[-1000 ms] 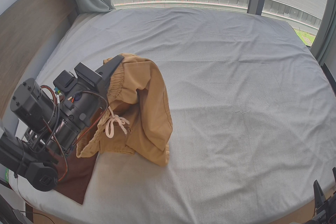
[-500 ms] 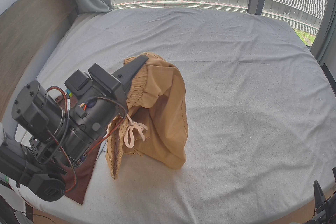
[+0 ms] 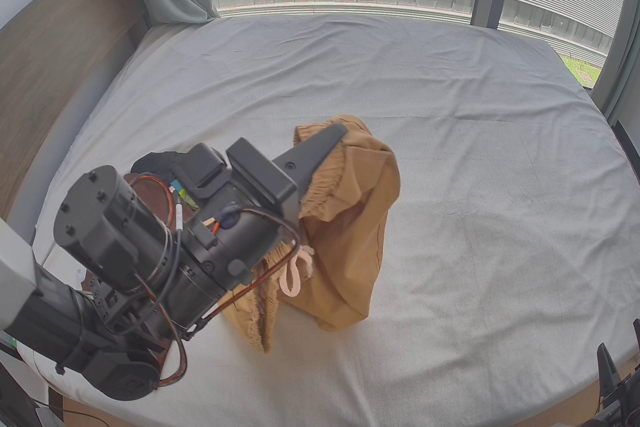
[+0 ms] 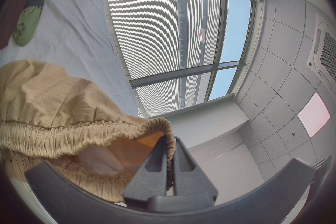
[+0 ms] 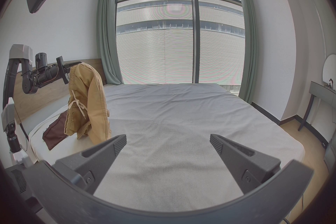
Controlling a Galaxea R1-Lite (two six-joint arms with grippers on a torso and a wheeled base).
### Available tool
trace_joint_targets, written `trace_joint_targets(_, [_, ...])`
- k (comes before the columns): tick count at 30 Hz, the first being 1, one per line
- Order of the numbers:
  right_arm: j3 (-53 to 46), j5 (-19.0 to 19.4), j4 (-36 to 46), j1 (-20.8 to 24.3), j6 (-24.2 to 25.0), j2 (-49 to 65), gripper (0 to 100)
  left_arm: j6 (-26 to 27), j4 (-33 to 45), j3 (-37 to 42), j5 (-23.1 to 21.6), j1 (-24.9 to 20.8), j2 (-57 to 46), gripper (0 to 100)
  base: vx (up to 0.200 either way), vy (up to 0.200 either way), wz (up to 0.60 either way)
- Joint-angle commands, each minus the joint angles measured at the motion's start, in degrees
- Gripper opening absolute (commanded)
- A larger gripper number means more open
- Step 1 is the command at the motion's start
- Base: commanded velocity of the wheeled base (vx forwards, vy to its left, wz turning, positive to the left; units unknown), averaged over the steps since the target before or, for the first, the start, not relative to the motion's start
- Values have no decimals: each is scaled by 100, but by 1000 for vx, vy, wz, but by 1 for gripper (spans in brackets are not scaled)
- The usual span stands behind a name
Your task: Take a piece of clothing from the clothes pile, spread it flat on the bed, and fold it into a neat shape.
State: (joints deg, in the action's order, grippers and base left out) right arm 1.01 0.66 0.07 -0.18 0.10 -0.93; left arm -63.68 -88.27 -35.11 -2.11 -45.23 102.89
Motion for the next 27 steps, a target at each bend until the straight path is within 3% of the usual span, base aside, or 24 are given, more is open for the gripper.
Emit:
trace_joint_targets(1, [-92,4,1,9,-1,93,100,14,-6,-224,-9,-302,451,0,0,0,0])
trace_joint_targets(18, [-92,4,1,9,-10,93,100,198,12,-1490,-220,-927,1981,0,0,0,0])
trace_joint_targets(27, [-92,4,1,9,-10,93,100,128,214,-2272,-255,-1357,2042,0,0,0,0])
